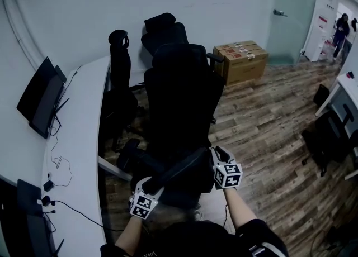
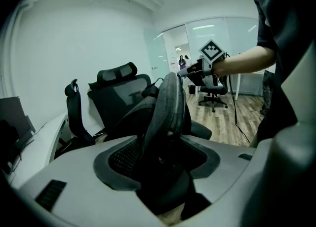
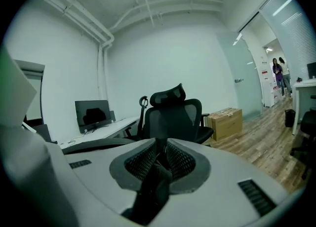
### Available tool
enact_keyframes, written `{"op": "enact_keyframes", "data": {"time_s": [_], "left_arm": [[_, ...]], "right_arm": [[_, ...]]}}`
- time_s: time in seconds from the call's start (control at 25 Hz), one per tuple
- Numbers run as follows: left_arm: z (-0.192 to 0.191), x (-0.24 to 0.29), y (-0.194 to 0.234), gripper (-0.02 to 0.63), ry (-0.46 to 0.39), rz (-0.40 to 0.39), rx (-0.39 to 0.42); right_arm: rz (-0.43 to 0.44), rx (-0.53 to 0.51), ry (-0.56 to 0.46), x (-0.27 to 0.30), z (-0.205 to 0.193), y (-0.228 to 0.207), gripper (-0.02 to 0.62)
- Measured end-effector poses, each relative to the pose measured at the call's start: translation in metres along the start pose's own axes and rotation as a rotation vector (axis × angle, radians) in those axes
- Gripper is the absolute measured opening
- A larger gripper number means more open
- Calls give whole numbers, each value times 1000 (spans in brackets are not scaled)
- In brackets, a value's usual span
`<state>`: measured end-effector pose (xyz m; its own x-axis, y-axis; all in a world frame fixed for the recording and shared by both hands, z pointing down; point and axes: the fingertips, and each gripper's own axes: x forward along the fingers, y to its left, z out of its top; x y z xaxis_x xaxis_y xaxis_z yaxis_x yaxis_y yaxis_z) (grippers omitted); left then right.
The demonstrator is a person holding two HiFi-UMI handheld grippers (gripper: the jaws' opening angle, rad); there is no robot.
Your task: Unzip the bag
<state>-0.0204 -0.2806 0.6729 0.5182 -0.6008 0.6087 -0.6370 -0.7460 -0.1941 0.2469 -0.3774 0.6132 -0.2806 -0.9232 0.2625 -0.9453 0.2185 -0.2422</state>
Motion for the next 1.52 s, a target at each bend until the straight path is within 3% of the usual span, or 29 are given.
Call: {"op": "enact_keyframes", "data": {"time_s": [0.32, 0.68, 0.88, 1.12, 1.52], "left_arm": [[25, -44, 11, 281, -159, 23, -47], [75, -127, 26, 275, -417, 101, -101], [86, -171, 23, 173, -525, 112, -80], [77, -210, 15, 98, -579, 89, -85], [58, -256, -16, 41, -628, 0, -107]], "right_arm": [[7, -1, -96, -48, 26, 49, 51], [90, -38, -169, -107, 47, 138, 49], [106, -62, -204, -133, 52, 180, 49], [124, -61, -212, -157, 44, 226, 49], [108, -47, -195, -201, 10, 274, 49]]}}
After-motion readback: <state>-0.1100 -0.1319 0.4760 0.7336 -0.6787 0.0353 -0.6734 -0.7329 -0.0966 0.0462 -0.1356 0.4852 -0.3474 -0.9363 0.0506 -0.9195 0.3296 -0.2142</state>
